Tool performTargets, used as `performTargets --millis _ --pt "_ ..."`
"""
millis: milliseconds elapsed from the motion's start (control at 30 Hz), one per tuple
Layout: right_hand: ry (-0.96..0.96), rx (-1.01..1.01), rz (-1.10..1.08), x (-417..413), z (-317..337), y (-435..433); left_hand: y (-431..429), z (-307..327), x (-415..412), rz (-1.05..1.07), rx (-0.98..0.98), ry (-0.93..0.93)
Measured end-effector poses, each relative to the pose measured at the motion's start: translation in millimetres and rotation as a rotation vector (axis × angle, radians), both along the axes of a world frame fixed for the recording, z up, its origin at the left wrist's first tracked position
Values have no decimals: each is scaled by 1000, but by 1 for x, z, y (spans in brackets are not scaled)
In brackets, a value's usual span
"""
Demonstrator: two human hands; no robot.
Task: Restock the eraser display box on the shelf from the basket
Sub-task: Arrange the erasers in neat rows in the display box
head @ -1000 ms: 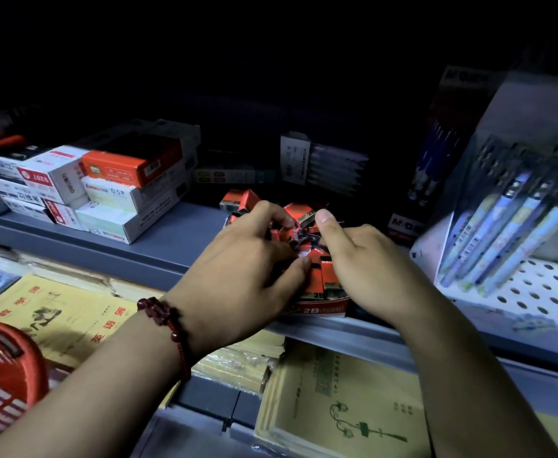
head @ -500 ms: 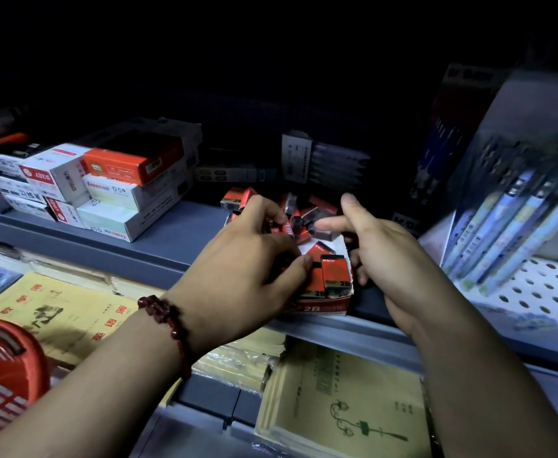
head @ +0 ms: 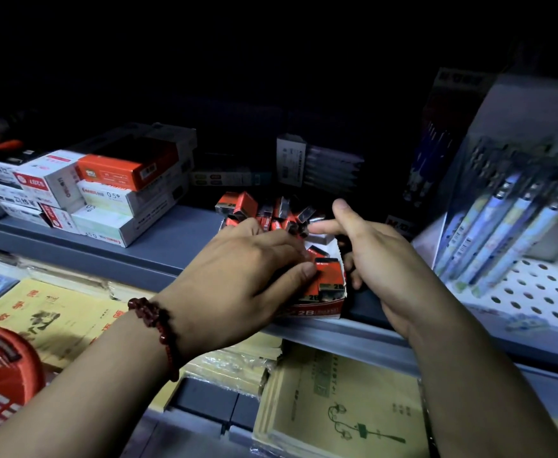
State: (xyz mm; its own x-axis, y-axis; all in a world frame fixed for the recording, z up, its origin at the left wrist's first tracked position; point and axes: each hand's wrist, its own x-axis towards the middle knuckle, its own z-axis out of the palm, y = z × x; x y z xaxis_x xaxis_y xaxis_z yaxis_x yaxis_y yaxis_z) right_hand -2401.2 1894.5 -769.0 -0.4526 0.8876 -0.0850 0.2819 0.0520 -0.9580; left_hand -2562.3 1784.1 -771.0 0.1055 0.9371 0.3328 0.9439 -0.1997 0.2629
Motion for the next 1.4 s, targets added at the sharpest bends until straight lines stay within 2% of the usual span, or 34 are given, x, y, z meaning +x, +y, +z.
performTargets --millis 433,967,1167,1400 --pt "-27 62 15 3 -8 3 1 3 6 54 -49 75" --pt "-23 248 -39 -2 -10 1 -2 -3 0 61 47 -110" --pt "19 265 -33 -11 -14 -10 -8 1 -19 19 79 -63" --pt "3 268 154 -39 -18 -34 -27 -1 -59 151 117 96"
